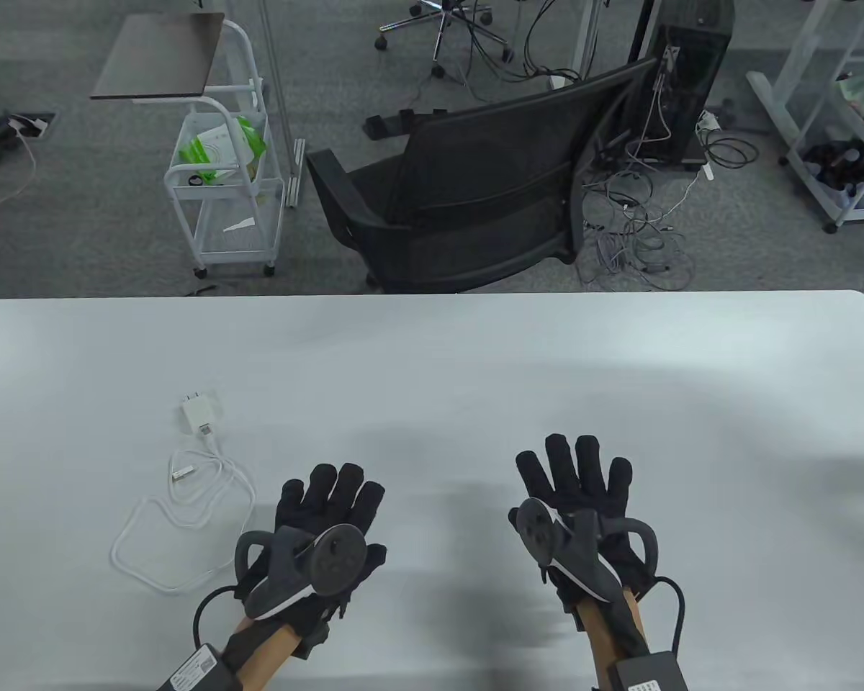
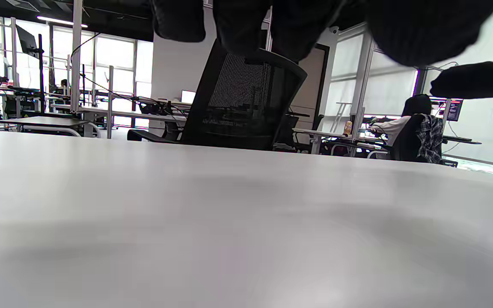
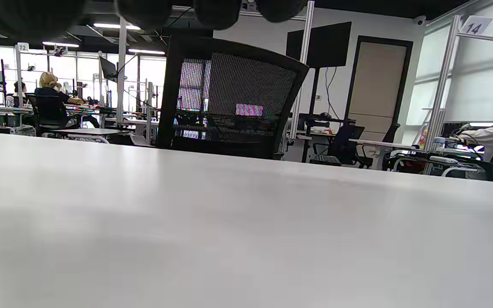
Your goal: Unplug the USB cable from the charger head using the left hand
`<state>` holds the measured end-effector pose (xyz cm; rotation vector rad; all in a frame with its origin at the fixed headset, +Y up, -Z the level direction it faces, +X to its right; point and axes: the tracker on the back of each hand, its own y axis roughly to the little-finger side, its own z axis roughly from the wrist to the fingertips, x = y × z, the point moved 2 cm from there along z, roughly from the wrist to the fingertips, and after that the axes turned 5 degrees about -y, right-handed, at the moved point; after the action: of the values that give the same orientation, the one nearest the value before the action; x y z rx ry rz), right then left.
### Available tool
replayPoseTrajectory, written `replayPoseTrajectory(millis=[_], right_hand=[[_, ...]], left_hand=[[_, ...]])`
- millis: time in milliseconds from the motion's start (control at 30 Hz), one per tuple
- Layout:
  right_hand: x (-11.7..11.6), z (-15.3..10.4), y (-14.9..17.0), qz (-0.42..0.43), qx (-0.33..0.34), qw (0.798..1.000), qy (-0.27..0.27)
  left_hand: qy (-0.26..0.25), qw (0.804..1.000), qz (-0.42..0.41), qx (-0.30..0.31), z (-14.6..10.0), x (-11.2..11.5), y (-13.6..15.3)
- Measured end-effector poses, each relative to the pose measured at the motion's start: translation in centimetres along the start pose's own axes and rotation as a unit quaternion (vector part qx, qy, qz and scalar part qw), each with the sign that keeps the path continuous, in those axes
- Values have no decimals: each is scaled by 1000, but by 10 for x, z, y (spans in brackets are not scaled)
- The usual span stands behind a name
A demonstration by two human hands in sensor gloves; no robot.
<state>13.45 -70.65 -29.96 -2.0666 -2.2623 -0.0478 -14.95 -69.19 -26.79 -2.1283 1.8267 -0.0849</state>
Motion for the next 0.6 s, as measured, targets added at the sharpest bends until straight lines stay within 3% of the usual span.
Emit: replayPoseTrajectory(millis=[167,233,433,600], right_hand=[[3,-1,0,9,3,1000,5],[4,-1,0,13,4,1000,6],[4,0,1,23,4,1000,7],[3,0,1,30,4,1000,3]], left_hand=[[-7,999,-23,-33,5,-9,15],[-17,996,-37,-75,15,-20,33],[-24,977,-54,-205,61,-46,106],[11,949,-29,-314,93,-34,164]])
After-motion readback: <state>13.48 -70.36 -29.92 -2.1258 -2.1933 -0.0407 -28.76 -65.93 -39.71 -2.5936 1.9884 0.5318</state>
